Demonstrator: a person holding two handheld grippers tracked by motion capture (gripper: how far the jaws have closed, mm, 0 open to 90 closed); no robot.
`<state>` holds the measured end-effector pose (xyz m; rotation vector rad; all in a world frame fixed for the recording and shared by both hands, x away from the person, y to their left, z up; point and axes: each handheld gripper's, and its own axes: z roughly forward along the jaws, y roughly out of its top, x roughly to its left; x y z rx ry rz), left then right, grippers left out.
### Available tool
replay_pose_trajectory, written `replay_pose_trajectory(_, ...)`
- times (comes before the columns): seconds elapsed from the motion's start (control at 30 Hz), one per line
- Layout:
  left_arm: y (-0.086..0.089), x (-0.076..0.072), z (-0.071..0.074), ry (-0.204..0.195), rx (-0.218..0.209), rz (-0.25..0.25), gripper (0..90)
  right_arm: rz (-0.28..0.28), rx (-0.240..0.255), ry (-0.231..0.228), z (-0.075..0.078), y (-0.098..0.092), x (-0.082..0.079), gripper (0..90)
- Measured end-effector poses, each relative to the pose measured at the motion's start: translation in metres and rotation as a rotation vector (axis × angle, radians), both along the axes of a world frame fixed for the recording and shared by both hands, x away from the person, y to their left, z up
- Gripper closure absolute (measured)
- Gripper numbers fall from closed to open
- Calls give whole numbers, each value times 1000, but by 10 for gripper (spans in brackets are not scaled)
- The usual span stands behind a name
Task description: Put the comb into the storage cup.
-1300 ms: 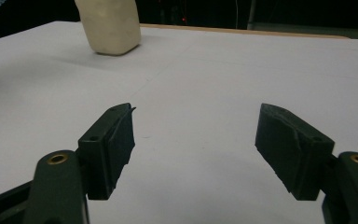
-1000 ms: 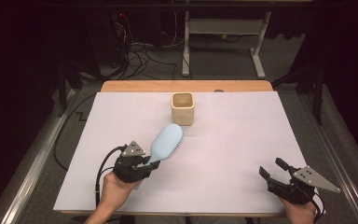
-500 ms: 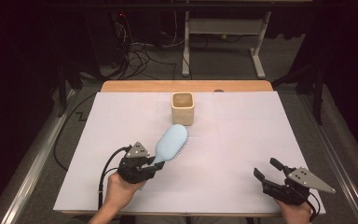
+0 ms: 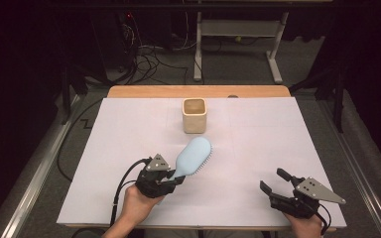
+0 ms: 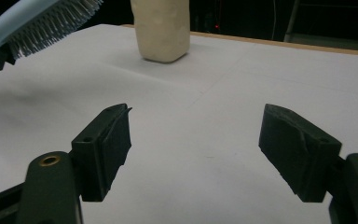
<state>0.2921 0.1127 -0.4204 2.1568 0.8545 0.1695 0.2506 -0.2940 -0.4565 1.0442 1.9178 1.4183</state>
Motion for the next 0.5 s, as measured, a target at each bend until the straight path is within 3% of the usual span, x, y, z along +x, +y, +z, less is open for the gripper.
replay_pose_trajectory(0.5, -23, 1, -4, -10, 13, -48, 688, 75, 12, 23, -1, 23, 2, 255)
